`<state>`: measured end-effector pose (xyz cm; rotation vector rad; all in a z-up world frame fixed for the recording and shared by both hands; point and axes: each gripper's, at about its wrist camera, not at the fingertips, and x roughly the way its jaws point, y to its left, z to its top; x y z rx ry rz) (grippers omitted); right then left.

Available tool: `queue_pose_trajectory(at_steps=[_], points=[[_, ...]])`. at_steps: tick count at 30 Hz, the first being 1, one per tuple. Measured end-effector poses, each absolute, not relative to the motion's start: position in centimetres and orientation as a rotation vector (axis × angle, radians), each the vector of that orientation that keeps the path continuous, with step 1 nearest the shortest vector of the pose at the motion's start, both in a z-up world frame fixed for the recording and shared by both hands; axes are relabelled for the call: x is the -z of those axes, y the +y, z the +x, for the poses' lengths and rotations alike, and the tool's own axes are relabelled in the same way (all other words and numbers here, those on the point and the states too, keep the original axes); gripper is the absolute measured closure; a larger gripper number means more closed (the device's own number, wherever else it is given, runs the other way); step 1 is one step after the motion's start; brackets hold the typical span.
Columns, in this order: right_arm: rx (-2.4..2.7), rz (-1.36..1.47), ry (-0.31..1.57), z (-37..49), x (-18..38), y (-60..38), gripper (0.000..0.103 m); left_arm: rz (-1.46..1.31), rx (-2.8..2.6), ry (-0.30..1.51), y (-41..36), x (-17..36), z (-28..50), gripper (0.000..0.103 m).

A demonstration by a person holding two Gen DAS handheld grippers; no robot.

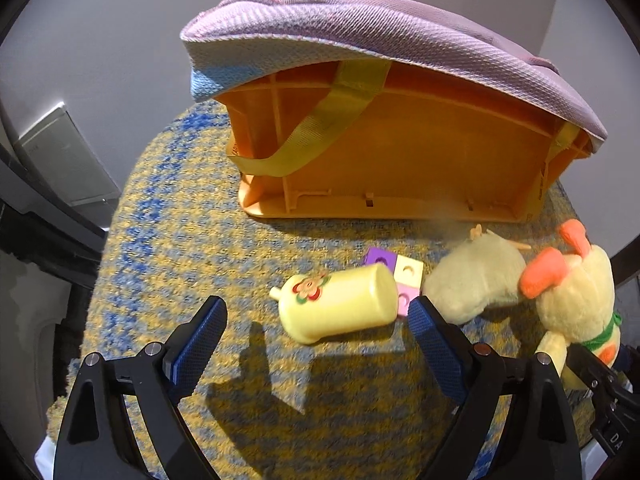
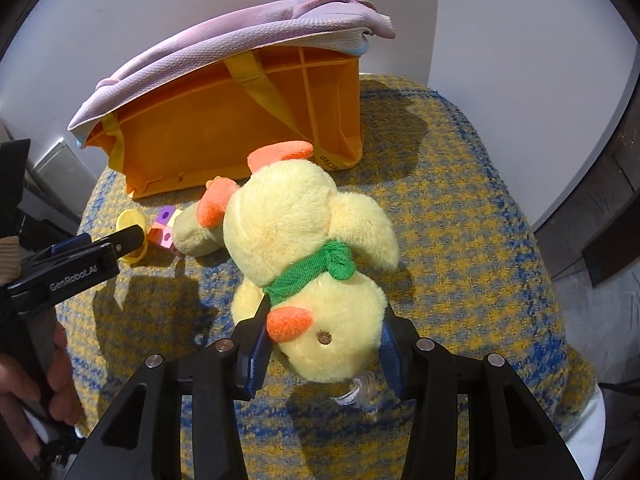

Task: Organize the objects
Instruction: 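Grasp the yellow flower-print cup with the left tool while the right tool holds the duck, then carry the cup with the left tool while the right tool carries the duck to the basket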

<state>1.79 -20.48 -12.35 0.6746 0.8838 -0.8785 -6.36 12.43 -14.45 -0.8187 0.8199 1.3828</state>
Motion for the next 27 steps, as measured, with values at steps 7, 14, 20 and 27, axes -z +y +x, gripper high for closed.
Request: queue_pose_trajectory(at_steps=[7,14,20,27], points=[[0.879,0.684,0.890,1.7,12.8,-21.4,0.057,-0.844,-1.358,0.834,14.0,15.7,-6.1,0.025],[0.873,0.685,0.894,1.7,13.5,-21.5,0.057,-0.815,-1.328,0.863,14.1,16.2,-5.4,0.039],[0.873,0.679,0.885,1.6,13.2,-21.2,0.057,-0.795,-1.310,0.860,13.5,15.8,-5.3,0.039],[0.865,0.654,0.859,1.6,11.6,-20.6,0.057,-0.748,-1.316,0.849,12.3,13.7,-5.7,0.039]])
